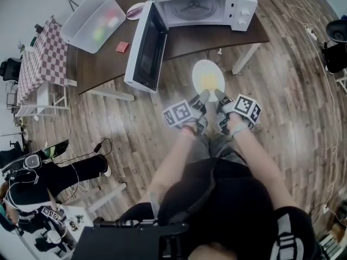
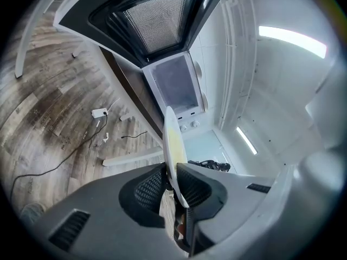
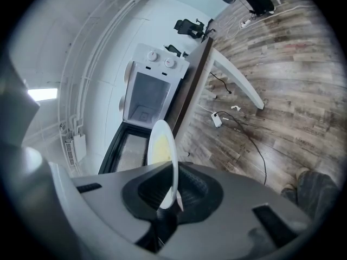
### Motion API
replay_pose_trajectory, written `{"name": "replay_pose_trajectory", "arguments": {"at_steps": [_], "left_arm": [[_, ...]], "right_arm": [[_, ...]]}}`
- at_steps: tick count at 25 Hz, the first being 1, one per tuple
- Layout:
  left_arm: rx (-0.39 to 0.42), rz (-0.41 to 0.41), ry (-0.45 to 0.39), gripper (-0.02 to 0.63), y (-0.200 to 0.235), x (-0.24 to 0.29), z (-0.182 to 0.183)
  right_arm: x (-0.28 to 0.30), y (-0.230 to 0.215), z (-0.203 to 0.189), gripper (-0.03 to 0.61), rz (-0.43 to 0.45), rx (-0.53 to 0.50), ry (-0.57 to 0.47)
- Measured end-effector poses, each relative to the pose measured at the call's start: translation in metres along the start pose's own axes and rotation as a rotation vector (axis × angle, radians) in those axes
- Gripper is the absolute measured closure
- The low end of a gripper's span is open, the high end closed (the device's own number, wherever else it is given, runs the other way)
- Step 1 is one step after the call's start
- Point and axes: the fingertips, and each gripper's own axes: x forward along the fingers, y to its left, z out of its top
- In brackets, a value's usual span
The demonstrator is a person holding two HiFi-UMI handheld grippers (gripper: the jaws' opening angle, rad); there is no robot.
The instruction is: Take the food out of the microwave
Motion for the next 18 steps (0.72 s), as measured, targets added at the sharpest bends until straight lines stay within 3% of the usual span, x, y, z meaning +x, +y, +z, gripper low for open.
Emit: {"name": "replay_pose_trajectory", "arguments": {"at_steps": [18], "left_arm": [[-0.029, -0.011, -0.006, 0.555, 0.009, -0.014, 0.009]], "right_arm": [[0.010, 0.005, -0.015, 0.560, -0.004, 0.020, 0.000]]}}
